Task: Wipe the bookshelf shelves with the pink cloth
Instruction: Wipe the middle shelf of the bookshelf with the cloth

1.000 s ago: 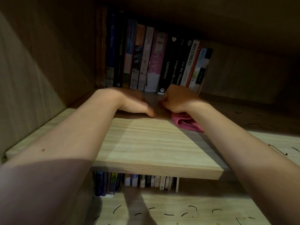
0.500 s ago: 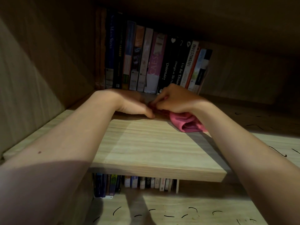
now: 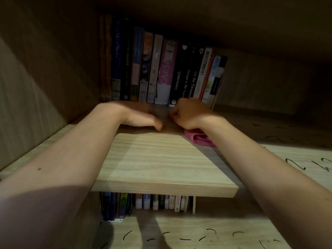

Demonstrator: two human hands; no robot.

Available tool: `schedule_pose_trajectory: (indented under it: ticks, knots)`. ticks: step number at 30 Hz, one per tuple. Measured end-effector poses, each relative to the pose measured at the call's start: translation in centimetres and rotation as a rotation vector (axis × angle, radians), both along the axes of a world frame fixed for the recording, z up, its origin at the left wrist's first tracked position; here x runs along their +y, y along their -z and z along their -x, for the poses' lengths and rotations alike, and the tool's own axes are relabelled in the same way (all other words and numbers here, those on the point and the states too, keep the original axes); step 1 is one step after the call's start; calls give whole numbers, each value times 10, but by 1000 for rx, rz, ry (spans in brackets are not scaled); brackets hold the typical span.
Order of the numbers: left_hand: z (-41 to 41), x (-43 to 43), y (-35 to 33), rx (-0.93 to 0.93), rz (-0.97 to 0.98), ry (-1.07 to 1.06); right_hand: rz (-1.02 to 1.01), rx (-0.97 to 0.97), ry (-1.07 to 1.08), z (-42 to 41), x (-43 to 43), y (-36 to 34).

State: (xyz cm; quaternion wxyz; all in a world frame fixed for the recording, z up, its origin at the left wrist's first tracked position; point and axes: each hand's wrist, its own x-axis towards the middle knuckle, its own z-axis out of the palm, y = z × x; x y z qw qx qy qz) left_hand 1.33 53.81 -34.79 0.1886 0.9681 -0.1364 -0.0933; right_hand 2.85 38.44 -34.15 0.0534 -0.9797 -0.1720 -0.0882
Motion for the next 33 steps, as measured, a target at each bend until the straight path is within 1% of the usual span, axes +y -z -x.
schedule_pose_trajectory:
  ticks: [1,3,5,7,9,11,12,14,16,18,19,21,24,27,30,33]
  knots:
    - [-3,1,1,-66,7,-17,15,-1,-51,4,6,1]
    - [-7,5,1,-179,-27,-85,-23,63,-138,22,8,-5]
    - [-11,7,4,-193,-96,-113,-89,112,-177,41,-4,-10]
    - [-15,9,7,-193,-98,-112,-133,107,-110,57,-18,-8]
    - [-14,8,7,-224,-66,-88,-113,14,-24,66,-16,4]
    - [-14,8,8,-261,-16,-50,-75,-110,-38,73,-2,16]
    - [-13,8,8,-267,-3,-37,-84,-130,-90,79,3,17]
    - [-12,7,8,-268,3,-28,-154,-85,-156,90,1,13]
    - [-9,5,8,-279,-19,-45,-207,-82,-90,94,-13,13]
    - [-8,2,5,-310,-56,-75,-164,-164,-35,97,-21,18]
    - [-6,0,4,-328,-63,-80,-140,-181,-53,100,-22,22]
    - [-2,-1,4,-332,-58,-84,-141,-167,-100,109,-25,25]
    - [5,0,3,-318,-26,-73,-171,-170,-17,115,-42,25]
    - [17,-9,1,-357,-29,-86,-142,-210,30,119,-46,28]
    - [32,-28,1,-425,-80,-144,-176,-222,39,119,-42,28]
    - [49,-46,2,-453,-46,-236,-183,-207,35,122,-44,28]
